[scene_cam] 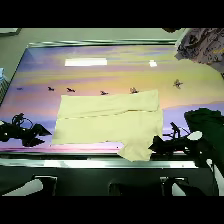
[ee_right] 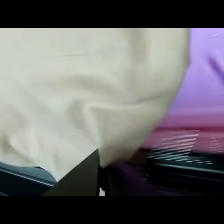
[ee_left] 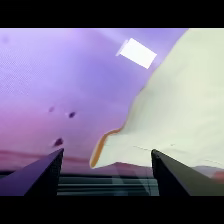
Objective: Fold the clothes and pants, and hang the long-sleeved shirts on hangers.
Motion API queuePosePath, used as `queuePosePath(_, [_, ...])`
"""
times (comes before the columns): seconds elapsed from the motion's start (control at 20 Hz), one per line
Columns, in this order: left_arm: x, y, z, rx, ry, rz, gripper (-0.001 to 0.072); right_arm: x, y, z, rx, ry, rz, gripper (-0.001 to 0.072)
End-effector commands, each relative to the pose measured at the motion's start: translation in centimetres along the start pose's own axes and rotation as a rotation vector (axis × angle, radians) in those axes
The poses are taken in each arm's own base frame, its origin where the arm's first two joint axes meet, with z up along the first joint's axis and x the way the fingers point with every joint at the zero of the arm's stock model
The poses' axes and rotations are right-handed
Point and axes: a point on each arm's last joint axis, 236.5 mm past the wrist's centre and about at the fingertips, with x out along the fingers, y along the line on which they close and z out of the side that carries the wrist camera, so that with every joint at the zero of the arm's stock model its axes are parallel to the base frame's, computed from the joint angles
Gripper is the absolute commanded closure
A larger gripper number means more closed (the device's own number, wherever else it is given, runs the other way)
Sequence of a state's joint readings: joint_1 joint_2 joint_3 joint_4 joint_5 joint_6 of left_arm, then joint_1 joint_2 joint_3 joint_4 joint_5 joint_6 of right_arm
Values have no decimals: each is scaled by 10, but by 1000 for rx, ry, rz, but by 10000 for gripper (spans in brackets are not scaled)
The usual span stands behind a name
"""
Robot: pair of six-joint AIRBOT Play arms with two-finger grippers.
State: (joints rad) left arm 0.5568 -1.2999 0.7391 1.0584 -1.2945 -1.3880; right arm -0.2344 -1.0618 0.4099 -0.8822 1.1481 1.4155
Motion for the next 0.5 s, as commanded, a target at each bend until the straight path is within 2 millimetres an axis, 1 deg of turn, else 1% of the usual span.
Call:
queuePosePath(0.0, [19,-4,-11,-6,16,-86,87,-4,6,-5,5,7,13,686])
queuePosePath(0.2, [29,-2,-21,-22,53,-93,87,-4,6,-5,5,6,13,686])
queuePosePath(0.3, [30,-1,-23,-24,60,-94,90,-4,6,-5,5,7,13,686])
queuePosePath(0.4, [30,-2,-24,-25,63,-95,111,-4,6,-5,5,7,13,686])
queuePosePath(0.45, [30,-2,-24,-25,63,-98,249,-4,6,-5,5,6,13,686])
